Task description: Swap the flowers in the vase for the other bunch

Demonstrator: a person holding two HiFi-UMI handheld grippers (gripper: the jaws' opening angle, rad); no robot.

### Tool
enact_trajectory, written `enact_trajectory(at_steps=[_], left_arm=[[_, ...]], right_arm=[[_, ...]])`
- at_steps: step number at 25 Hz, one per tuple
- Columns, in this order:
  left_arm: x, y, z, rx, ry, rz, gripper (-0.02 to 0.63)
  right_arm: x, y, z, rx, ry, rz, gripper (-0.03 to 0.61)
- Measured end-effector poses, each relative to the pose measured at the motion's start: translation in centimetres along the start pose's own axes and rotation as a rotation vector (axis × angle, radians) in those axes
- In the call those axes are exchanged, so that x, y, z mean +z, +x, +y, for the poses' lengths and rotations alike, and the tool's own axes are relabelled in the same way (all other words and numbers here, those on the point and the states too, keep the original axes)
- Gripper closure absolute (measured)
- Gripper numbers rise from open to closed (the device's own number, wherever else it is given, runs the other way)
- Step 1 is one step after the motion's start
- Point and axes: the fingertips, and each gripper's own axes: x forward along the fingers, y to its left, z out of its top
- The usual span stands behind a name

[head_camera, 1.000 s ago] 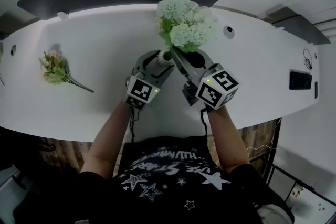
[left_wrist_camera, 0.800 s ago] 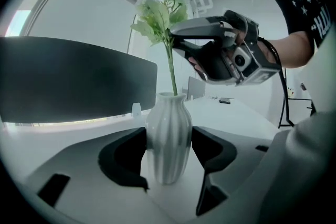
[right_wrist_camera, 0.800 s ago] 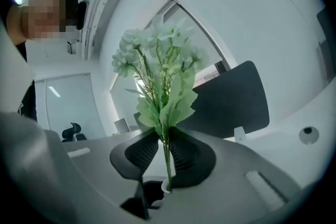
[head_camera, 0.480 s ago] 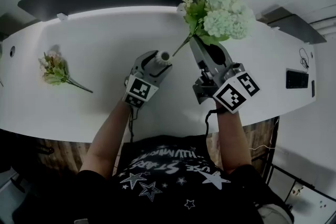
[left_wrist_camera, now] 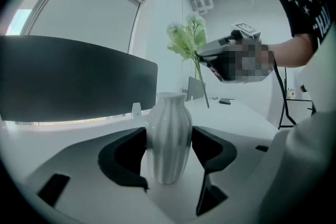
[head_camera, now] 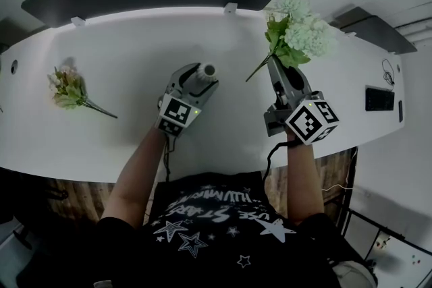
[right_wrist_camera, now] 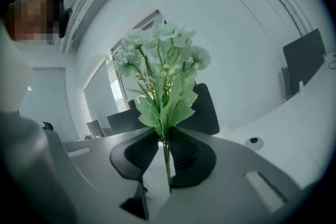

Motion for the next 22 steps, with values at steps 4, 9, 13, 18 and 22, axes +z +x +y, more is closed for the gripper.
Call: enact_trajectory(at_steps=[4,9,13,18,22], left_arm=[[-0.1,0.0,0.1,-0.001,-0.002,0.001,0.331],[-0.1,-0.1,0.0,-0.003,-0.007,-0.002,0.331],[0.0,-0.1,0.0,-0.002,0.005,-0.008,0.331],[-0.4,-0.1,0.0,0.000,-0.010,0.019,0.331],[-0.6,0.0,0.1,0.001,-0.005,0.019,0.331]], right_arm=[[-2.3,-0.8,-2.4,-0.071,0.018,0.062,0.515],[-5.2,-1.5,-5.6,-0.177,0.066,0.122,0.517],[-8.6,-2.2,-8.7,-0.281,0.137,0.195,0.518],[-11.3,-3.4,-11.0,-0.360,0.263,0.228,0.518],[-13.0,-3.9,-12.3,-0.402,0.298,0.264,0.518]])
